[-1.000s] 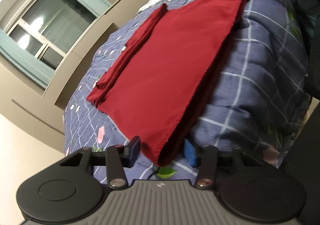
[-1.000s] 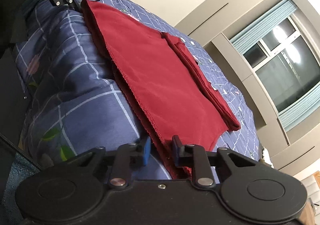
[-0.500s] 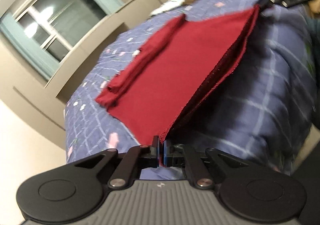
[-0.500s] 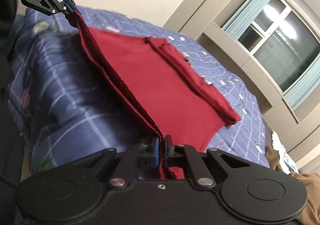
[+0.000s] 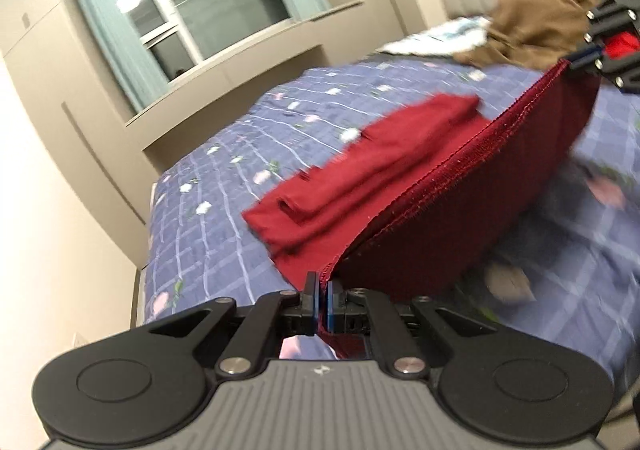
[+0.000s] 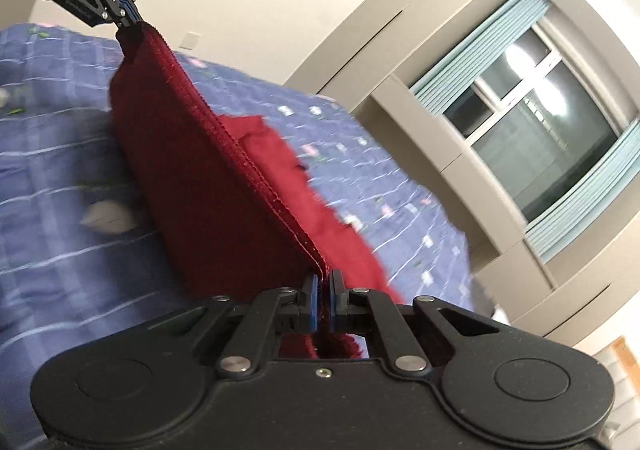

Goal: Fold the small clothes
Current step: 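Lift the side edge with both tools and fold it over the sweater body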

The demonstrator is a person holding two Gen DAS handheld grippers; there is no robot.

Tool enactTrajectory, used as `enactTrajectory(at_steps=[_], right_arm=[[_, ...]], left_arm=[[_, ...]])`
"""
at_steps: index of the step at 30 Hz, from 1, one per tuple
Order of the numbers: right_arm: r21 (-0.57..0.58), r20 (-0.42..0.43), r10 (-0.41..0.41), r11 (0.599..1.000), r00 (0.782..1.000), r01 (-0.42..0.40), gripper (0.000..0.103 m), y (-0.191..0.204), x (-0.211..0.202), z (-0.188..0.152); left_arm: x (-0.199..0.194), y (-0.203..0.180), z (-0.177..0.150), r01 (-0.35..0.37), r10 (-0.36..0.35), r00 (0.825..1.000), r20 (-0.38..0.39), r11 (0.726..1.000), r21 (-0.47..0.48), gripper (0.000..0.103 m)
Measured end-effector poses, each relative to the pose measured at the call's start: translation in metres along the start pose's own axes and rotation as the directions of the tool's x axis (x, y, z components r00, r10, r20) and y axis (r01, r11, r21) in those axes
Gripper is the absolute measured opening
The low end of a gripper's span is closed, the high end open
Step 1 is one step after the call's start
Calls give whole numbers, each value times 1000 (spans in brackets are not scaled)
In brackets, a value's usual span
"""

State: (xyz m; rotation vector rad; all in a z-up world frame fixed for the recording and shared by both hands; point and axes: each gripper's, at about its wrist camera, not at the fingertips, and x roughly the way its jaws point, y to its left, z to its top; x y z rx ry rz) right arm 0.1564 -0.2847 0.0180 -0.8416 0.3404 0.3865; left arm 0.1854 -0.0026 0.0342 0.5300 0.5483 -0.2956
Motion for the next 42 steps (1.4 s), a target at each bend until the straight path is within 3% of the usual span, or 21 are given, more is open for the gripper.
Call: enactTrajectory(at_steps=[3, 9, 19, 24, 28, 36, 38, 41, 42], right_arm=[[-27, 15, -27, 999, 1000, 28, 4, -29, 30, 16], [-54, 16, -55, 997, 998, 56, 4, -87, 107, 40], [-63, -47, -53, 997, 997, 50, 4, -146, 251, 57], [-56, -132, -20, 998, 991, 13, 4, -145, 333, 49], [-15, -216, 39, 999, 976, -43, 4, -135, 388, 37], [72, -302, 136, 990, 944, -120, 5, -112, 439, 15], [82, -311, 142, 989, 940, -123, 8, -109, 443, 13], [112, -311, 125, 989, 942, -94, 24, -109, 446, 10], [129, -307, 121, 988, 944, -84, 32, -111, 444, 9]], left_arm=[[18, 25, 29, -24, 25, 1000, 19, 999, -28, 3], [67, 60, 86, -88, 87, 995, 53, 996, 13, 3], [199, 109, 140, -115, 113, 993, -34, 992, -58, 3], [274, 119, 142, -114, 101, 986, -133, 988, -100, 3], [332, 123, 131, -84, 45, 972, -231, 983, -161, 3], [390, 119, 103, -52, -12, 941, -338, 982, -180, 5], [394, 119, 101, -50, -18, 938, -347, 982, -184, 6], [396, 118, 100, -52, -17, 938, -347, 981, -187, 10], [396, 119, 100, -57, -13, 938, -347, 980, -192, 17]])
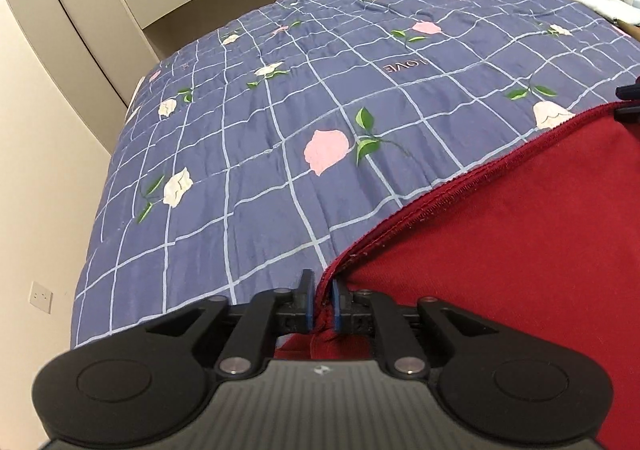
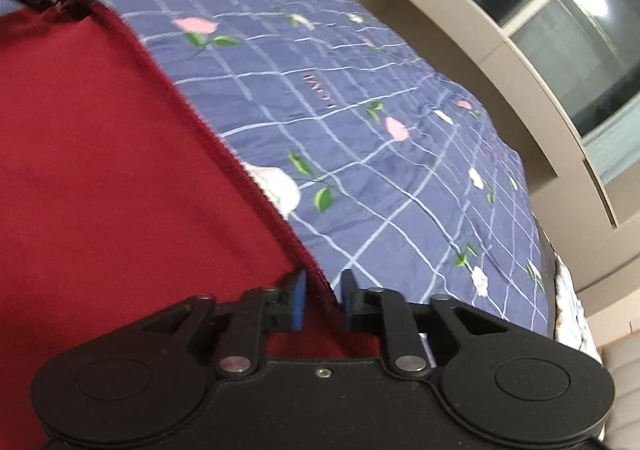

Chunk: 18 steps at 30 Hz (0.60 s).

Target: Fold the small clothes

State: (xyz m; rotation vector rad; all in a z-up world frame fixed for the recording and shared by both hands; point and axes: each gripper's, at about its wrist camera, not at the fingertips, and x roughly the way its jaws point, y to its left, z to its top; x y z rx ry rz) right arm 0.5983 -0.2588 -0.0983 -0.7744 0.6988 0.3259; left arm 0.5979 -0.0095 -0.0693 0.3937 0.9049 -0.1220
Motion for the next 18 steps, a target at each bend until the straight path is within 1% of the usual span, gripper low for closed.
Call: enactTrajectory(at_steps=[1, 2, 3, 4, 5, 7, 10, 13, 14, 16, 17, 18], right_arm=[[25, 7, -5, 1000, 1000, 4, 36, -3, -3, -2], [49, 13, -11, 999, 1000, 10, 48, -6, -7, -6], [79, 20, -19, 997, 1000, 17, 64, -11, -11, -10], [113, 29, -27, 993, 999, 24, 71, -16, -16, -15], [149, 38, -28, 989, 999, 22, 81, -22, -21, -21], [239, 52, -20, 971, 998, 7, 84, -34, -33, -35], [370, 94, -36, 929, 995, -1, 89, -46, -62, -62], [491, 147, -26, 870, 989, -50, 90, -46, -99, -94], [524, 160, -19, 849, 987, -69, 89, -43, -111, -104], [573, 191, 2, 812, 982, -113, 86, -30, -138, -127], [588, 199, 12, 799, 980, -130, 85, -23, -149, -135], [596, 201, 25, 790, 979, -143, 81, -15, -158, -143]], left_arm=[[-1, 1, 0, -4, 4, 1000, 1, 1000, -7, 34], [-4, 4, -2, -6, 6, 1000, 5, 1000, -21, 47], [-6, 7, -1, -5, 5, 1000, 8, 999, -36, 68], [-9, 13, -5, -3, 4, 1000, 16, 998, -64, 77], [-12, 19, -7, 6, -4, 1000, 23, 996, -90, 78], [-20, 32, -13, 32, -27, 999, 29, 988, -153, 87], [-40, 51, -33, 70, -52, 996, 67, 955, -289, 93], [-62, 60, -62, 143, -107, 988, 112, 908, -393, 95], [-69, 60, -72, 168, -129, 984, 121, 895, -412, 95], [-84, 55, -96, 219, -174, 975, 141, 873, -435, 95], [-90, 52, -106, 232, -185, 972, 146, 865, -446, 95], [-96, 47, -118, 247, -200, 968, 150, 856, -455, 95]])
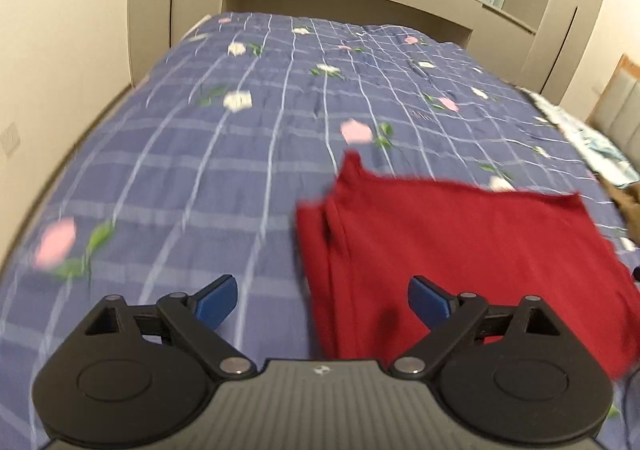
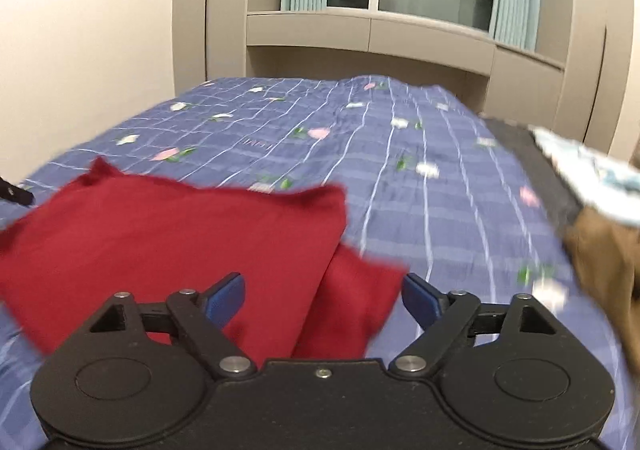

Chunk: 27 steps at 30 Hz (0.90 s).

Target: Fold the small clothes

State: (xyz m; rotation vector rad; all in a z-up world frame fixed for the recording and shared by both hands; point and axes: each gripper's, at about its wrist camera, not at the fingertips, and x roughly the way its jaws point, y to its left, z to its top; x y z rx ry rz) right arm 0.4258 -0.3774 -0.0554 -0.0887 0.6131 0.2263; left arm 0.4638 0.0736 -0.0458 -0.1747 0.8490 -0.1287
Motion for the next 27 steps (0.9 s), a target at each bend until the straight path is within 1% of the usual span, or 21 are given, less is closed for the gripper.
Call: enactTrajectory(at_steps=[3, 4, 6, 7, 9, 11, 12, 13, 14, 15, 16, 20, 22, 27], right_arm=[[41, -21, 10, 999, 1000, -9, 73, 8, -21, -26], [57, -30, 14, 998, 999, -13, 71, 10, -24, -32], [106, -47, 19, 994, 999, -14, 69, 12, -27, -44], [124, -52, 19, 992, 998, -13, 65, 14, -28, -48], [146, -53, 29, 989, 998, -21, 60, 19, -29, -53], [165, -47, 32, 986, 998, -24, 53, 23, -26, -57], [179, -47, 31, 984, 998, -22, 44, 24, -24, -58], [190, -49, 29, 982, 998, -19, 31, 24, -22, -58], [195, -52, 28, 981, 998, -17, 23, 24, -22, -57], [191, -55, 25, 982, 998, -14, 12, 26, -22, -55], [184, -55, 23, 983, 998, -12, 9, 26, -24, -52], [152, -53, 9, 988, 999, -1, 6, 25, -35, -44], [160, -53, 0, 987, 999, 8, 5, 24, -39, -44], [193, -72, 0, 981, 997, 14, 7, 21, -42, -57]], left_arm=[[-15, -1, -29, 28, -28, 999, -18, 999, -19, 95], [-17, -2, -36, 24, -25, 999, -25, 999, -21, 95], [-21, -6, -47, 16, -16, 999, -32, 1000, -9, 95], [-22, -9, -52, 8, -8, 999, -33, 1000, 0, 95], [-23, -13, -57, -4, 5, 999, -33, 1000, 15, 95], [-23, -16, -60, -2, 3, 1000, -28, 1000, 7, 95], [-22, -16, -61, -2, 2, 999, -34, 1000, -12, 92], [-21, -16, -61, 4, -6, 999, -47, 1000, -30, 87], [-21, -17, -61, 8, -11, 998, -58, 999, -49, 85], [-21, -17, -62, 8, -12, 998, -63, 998, -63, 84], [-23, -18, -63, 7, -12, 998, -64, 997, -74, 84], [-28, -23, -63, 5, -8, 999, -52, 998, -64, 85], [-28, -23, -64, 4, -8, 998, -54, 998, -64, 85], [-24, -20, -66, -9, 4, 998, -66, 998, -67, 86]])
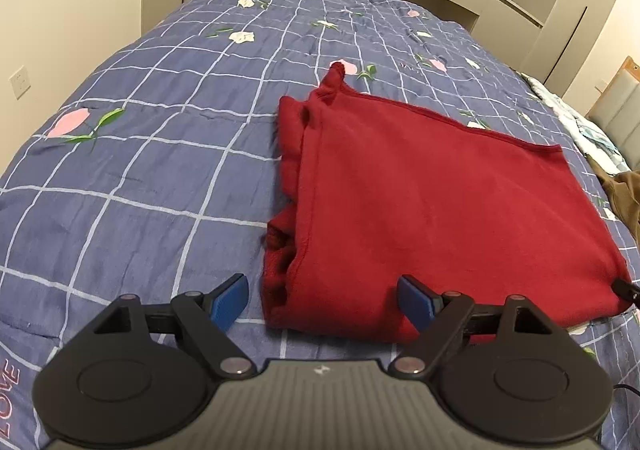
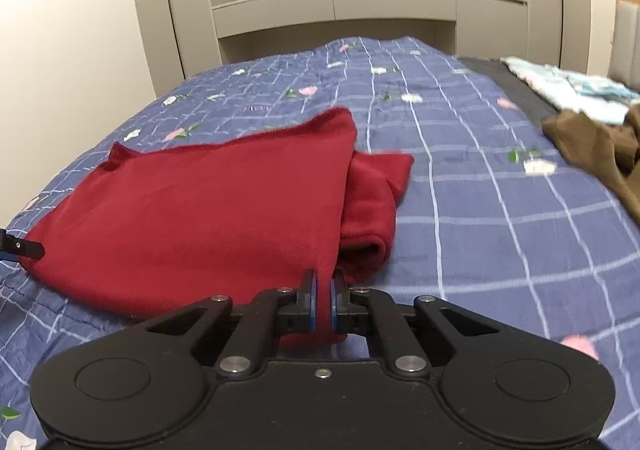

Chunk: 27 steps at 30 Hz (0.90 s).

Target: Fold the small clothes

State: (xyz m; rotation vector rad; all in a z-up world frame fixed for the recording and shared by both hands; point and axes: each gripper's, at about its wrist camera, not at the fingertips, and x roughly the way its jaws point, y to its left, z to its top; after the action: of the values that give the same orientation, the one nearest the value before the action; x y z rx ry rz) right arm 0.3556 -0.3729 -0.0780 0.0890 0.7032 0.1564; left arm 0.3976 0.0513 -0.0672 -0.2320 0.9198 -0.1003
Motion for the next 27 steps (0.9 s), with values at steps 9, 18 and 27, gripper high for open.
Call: enactTrajectory(at_steps=[9, 18, 27], right_arm=[[-95, 74, -9, 995, 997, 16, 28, 5, -4, 35], [79, -66, -1, 997, 998, 7, 5, -15, 79, 80], [97, -19, -66, 993, 998, 68, 3, -22, 60, 73]], left_arm=[[6, 4, 3, -4, 4, 1000, 1, 1000, -7, 88], [10, -1, 4, -7, 7, 1000, 1, 1000, -20, 88], [14, -5, 5, -10, 10, 1000, 1, 1000, -9, 89]])
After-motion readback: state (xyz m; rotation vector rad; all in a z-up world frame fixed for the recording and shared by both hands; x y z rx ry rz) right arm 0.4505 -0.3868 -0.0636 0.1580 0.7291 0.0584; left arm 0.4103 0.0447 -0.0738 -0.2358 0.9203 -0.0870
